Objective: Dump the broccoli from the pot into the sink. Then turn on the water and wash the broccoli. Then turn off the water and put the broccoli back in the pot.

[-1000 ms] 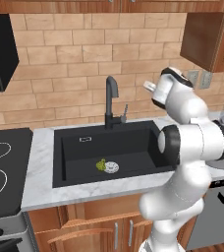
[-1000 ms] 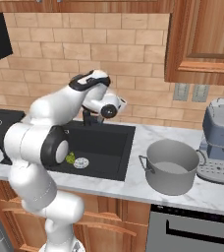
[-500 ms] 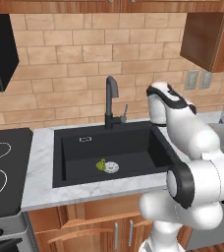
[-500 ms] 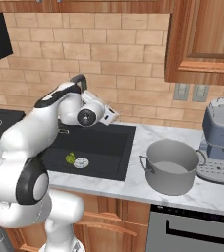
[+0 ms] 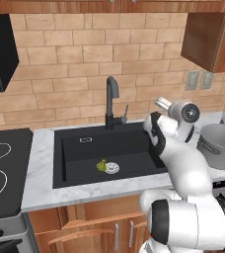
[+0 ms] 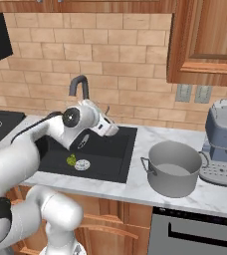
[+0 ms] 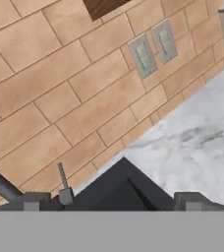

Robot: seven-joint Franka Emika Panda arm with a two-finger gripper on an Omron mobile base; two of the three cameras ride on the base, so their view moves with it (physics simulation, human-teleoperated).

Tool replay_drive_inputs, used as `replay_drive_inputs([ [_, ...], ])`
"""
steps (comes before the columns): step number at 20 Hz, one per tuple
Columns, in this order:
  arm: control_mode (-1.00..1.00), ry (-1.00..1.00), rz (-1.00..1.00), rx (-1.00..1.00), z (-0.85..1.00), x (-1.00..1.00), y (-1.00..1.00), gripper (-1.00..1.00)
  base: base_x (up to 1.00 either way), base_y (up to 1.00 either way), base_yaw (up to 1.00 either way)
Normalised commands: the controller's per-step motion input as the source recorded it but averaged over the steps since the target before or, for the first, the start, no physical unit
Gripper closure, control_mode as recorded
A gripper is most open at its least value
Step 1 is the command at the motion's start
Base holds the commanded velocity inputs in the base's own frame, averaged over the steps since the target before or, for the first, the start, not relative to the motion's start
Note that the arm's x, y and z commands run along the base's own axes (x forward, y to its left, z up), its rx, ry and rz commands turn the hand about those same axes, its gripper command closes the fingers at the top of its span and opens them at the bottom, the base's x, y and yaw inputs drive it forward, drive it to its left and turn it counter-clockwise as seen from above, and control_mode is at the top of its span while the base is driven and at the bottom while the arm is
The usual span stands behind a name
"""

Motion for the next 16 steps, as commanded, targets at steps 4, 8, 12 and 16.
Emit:
replay_drive_inputs([
  [4, -1.00, 0.47, -0.10, 0.10, 1.00, -0.61, -0.20, -1.00, 0.00, 0.00, 0.00],
  [8, -1.00, 0.56, -0.06, 0.15, 0.93, -0.53, -0.04, -1.00, 0.00, 0.00, 0.00],
  [12, -1.00, 0.50, 0.00, 0.12, 0.18, -0.52, 0.11, -1.00, 0.00, 0.00, 0.00],
  [16, -1.00, 0.21, 0.09, 0.04, -0.40, -0.63, 0.52, -1.00, 0.00, 0.00, 0.00],
])
